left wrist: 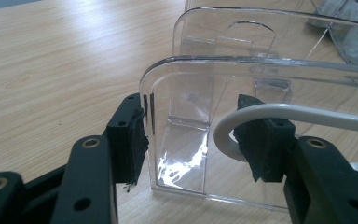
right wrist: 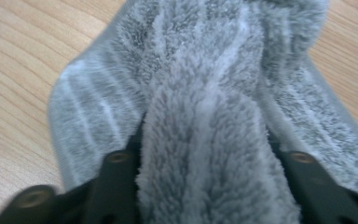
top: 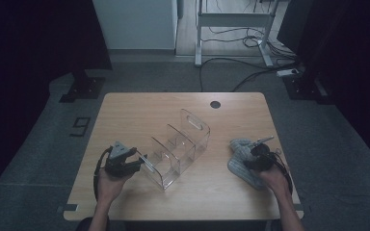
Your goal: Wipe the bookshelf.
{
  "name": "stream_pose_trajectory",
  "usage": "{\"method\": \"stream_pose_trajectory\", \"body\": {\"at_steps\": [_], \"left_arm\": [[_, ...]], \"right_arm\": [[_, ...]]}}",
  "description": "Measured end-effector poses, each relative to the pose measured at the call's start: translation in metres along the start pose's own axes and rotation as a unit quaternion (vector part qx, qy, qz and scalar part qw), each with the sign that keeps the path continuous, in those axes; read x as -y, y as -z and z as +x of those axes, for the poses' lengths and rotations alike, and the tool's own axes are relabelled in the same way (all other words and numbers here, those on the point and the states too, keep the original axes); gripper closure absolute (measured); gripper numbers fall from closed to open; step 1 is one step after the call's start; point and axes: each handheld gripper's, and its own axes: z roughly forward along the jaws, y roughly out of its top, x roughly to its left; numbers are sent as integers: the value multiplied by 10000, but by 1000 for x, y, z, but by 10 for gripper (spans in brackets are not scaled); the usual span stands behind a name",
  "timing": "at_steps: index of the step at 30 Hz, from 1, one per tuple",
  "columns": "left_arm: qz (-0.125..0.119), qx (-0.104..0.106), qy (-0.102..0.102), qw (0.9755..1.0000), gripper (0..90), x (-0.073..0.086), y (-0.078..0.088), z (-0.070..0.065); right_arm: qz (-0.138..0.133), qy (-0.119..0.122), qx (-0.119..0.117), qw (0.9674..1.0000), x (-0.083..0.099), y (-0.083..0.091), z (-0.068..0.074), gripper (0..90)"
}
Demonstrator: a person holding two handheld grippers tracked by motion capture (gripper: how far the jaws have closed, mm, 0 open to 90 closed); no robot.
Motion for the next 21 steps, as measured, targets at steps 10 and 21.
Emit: {"method": "stream_pose_trajectory", "body": {"at_steps": [10,21], "left_arm": [[2,111,-73,9999,453,3,5,2],[37,181,-148,9997,453,4,7,-1]], "right_arm": [[-465,-94,-111,9988,-3,23,4,646],[-944,-8,-374,9948,-22,46,22,637]]}}
